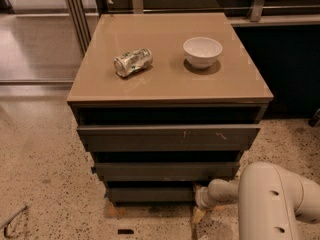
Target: Open bottom drawer
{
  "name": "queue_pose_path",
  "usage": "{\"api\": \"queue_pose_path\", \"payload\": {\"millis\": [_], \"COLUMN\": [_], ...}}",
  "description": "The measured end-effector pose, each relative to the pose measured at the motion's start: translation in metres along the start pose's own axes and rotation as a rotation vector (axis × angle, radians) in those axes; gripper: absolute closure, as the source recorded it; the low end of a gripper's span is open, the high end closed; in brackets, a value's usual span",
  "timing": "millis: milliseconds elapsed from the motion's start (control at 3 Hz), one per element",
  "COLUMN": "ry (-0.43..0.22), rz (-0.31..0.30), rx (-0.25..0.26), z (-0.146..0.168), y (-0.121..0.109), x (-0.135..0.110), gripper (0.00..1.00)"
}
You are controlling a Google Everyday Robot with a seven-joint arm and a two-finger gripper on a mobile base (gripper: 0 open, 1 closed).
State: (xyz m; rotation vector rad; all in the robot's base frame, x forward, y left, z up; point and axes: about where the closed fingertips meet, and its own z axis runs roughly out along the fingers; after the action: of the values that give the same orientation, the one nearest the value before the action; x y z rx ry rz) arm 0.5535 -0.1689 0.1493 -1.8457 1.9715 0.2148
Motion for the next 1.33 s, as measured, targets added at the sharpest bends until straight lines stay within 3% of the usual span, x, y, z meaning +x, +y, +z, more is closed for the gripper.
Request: {"api": "queue_pose_path", "payload": {"millis": [667,1333], "ry": [0.005,-0.018], "rz": [0.041,0.094], "rx": [-0.057,-0.132], "z": [-0.009,-0.037], "y": [0.017,0.053], "x": [0.002,0.006], "gripper": [0.00,0.00]}}
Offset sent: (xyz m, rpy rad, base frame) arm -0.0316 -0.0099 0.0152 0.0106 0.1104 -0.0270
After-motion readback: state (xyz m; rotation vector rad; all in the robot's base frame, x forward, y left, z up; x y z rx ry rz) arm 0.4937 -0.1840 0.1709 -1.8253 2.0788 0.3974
